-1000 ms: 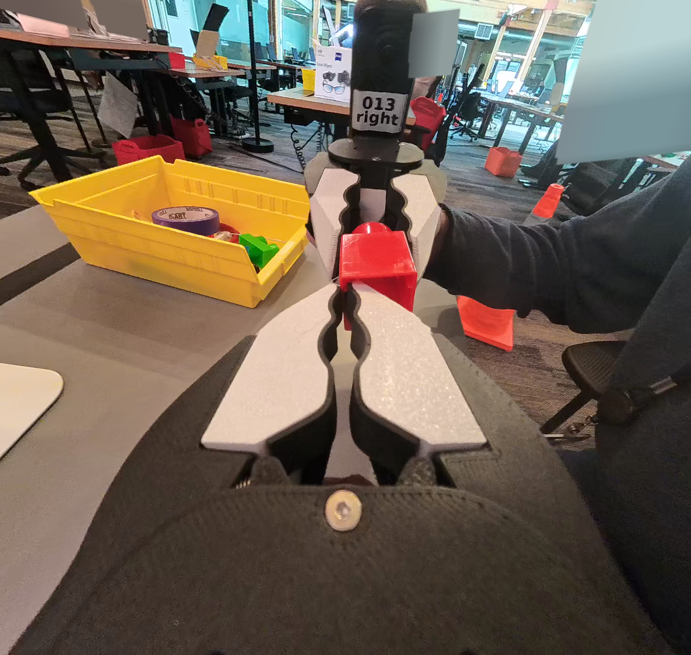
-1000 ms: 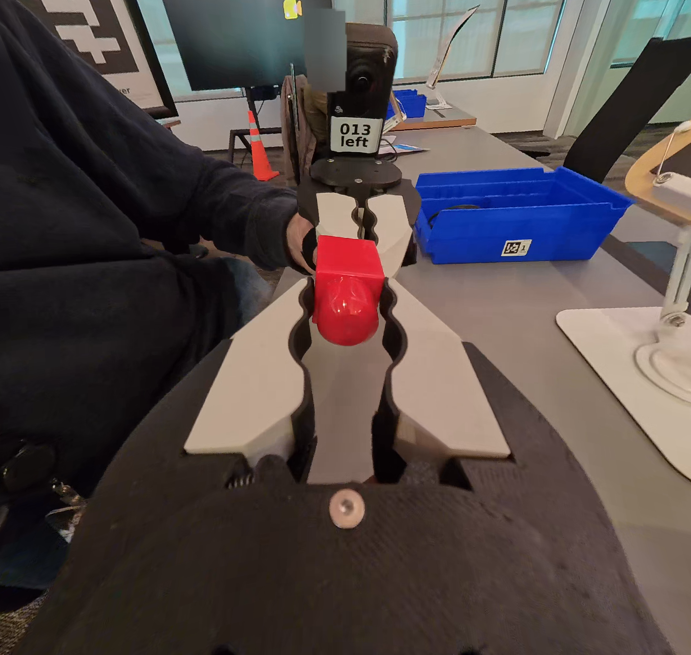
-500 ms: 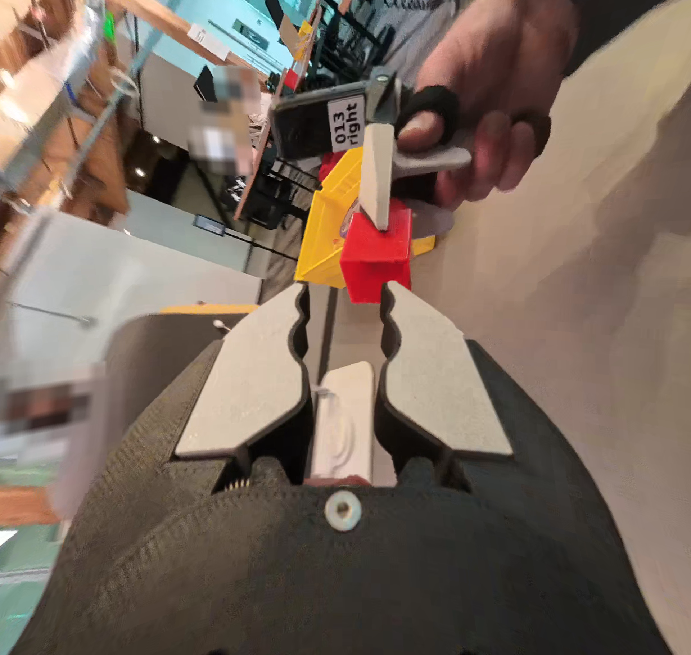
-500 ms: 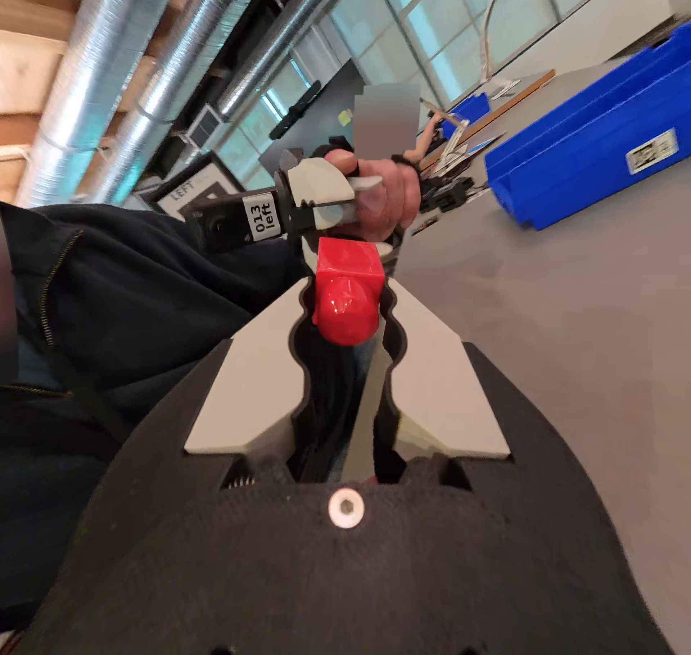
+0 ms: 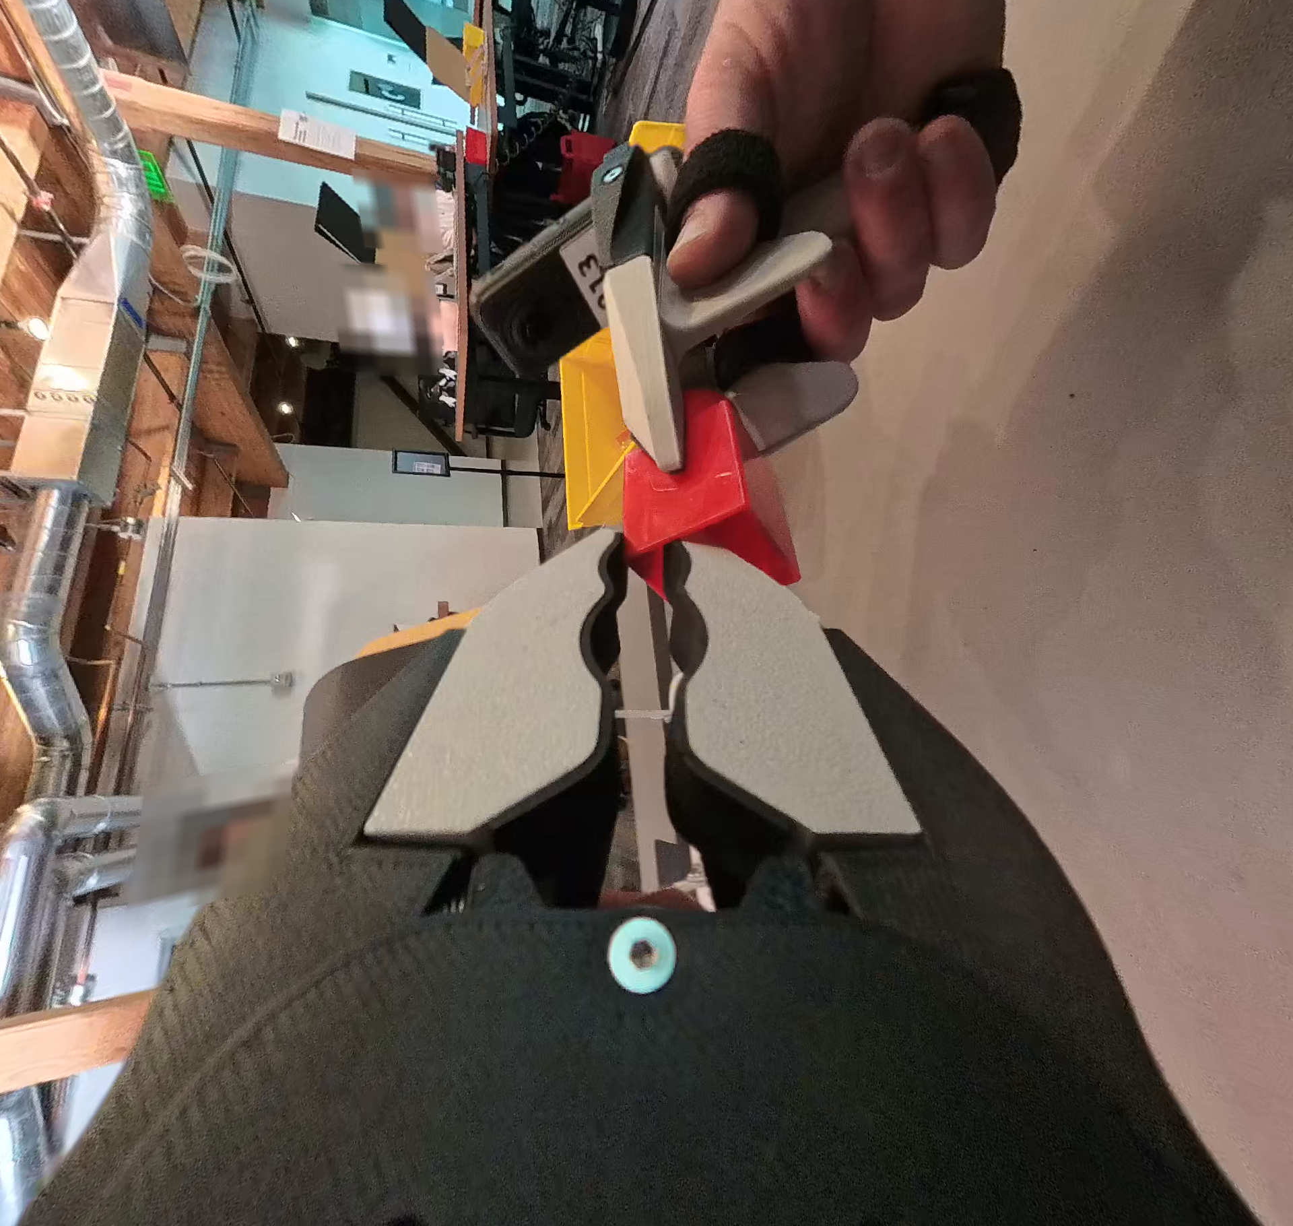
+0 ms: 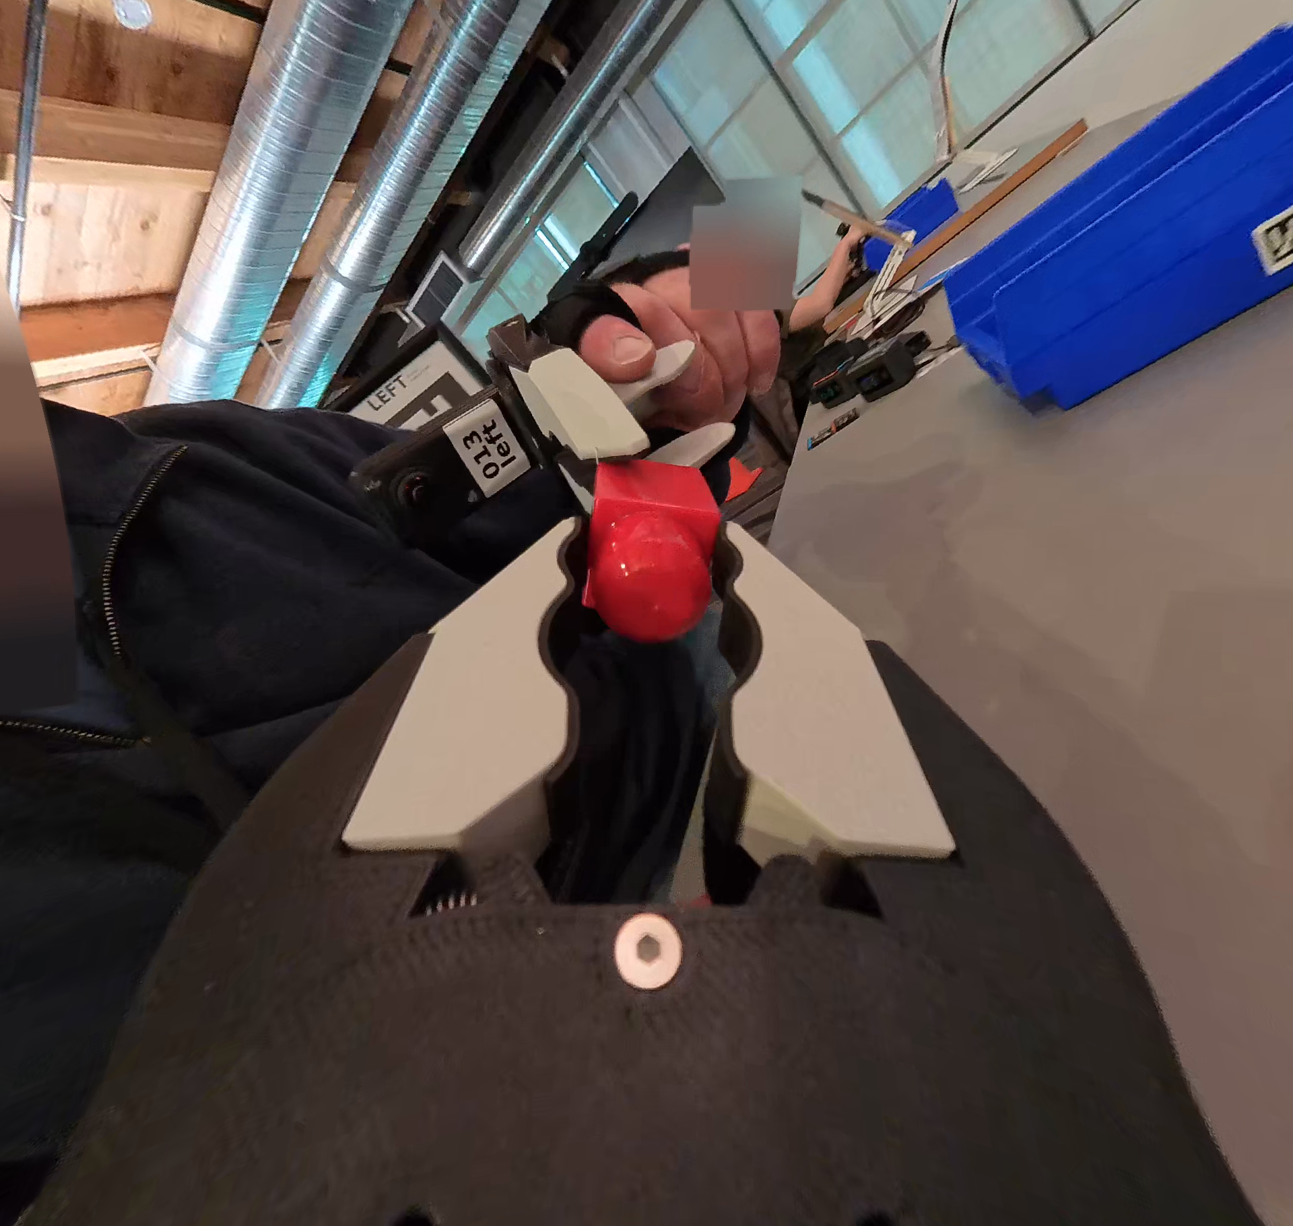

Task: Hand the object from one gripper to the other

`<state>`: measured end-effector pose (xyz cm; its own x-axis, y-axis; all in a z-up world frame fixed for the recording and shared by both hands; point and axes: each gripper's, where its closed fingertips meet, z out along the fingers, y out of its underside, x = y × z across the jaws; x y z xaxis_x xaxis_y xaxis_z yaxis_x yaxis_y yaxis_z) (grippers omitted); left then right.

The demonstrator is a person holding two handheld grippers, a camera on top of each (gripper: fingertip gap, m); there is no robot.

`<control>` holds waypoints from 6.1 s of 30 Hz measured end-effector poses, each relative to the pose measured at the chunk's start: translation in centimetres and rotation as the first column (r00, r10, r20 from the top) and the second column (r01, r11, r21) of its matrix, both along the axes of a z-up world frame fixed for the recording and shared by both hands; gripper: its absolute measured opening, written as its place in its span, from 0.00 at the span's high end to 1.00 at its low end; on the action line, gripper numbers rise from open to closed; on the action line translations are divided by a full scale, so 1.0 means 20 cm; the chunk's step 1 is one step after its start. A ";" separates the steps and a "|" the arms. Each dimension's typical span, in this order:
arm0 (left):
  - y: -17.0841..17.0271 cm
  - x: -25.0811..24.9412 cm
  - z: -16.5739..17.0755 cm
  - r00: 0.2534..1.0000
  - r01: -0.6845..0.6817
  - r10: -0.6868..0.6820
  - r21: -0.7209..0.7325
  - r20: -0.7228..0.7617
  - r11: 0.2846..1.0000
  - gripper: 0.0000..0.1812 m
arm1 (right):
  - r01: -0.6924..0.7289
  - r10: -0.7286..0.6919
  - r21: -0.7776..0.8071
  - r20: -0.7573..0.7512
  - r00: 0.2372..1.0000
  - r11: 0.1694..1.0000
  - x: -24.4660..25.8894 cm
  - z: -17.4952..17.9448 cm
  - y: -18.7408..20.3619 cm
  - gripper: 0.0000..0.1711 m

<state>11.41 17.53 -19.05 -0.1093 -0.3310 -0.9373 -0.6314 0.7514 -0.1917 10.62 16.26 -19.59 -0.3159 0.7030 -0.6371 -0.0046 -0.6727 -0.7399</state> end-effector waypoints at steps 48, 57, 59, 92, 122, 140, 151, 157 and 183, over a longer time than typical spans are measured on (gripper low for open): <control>-0.08 0.07 -0.13 0.986 0.090 -0.093 -0.024 -0.139 0.996 0.96 | -0.361 0.211 0.344 0.404 0.890 0.867 0.01 -0.19 -0.16 0.81; 0.02 0.04 -0.12 0.998 -0.056 0.066 -0.288 0.024 0.956 0.98 | -0.105 -0.144 0.606 0.348 0.926 0.789 0.01 -0.14 0.03 0.57; 0.06 0.02 -0.11 0.987 -0.085 0.134 -0.413 0.090 0.907 0.98 | -0.077 -0.272 0.725 0.351 0.896 0.684 0.03 -0.15 0.07 0.56; 0.18 -0.05 -0.19 0.900 0.004 0.385 -0.888 0.204 0.461 0.83 | -0.280 -0.717 0.949 0.298 0.630 0.149 0.04 -0.24 0.20 0.80; 0.04 0.03 -0.17 0.996 -0.065 0.081 -0.282 0.046 0.957 1.00 | -0.297 -0.106 0.704 0.467 0.878 0.645 -0.01 -0.22 0.02 0.62; 0.16 0.00 -0.10 0.810 0.340 0.527 -0.938 0.256 -0.066 1.00 | -0.305 -0.780 0.861 -0.153 0.607 -0.406 -0.02 -0.04 0.28 0.73; 0.18 -0.01 -0.10 0.813 0.331 0.507 -0.943 0.288 0.006 0.94 | -0.246 -0.793 0.947 -0.014 0.609 -0.206 0.00 -0.05 0.30 0.79; 0.20 -0.10 -0.04 0.787 0.323 0.518 -0.939 0.335 0.117 0.84 | -0.302 -0.838 0.934 0.003 0.545 -0.193 0.05 -0.05 0.36 0.79; -0.25 -0.03 0.17 0.799 0.590 -0.044 -0.797 0.599 -0.130 0.98 | 0.045 -0.314 0.901 0.103 0.944 0.431 0.05 0.11 -0.05 0.57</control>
<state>10.80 12.63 -15.66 -0.3888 -0.8805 0.2712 -0.0829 -0.2597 -0.9621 11.69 15.30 -17.30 -0.0580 0.9412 0.3327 0.2080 0.3373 -0.9181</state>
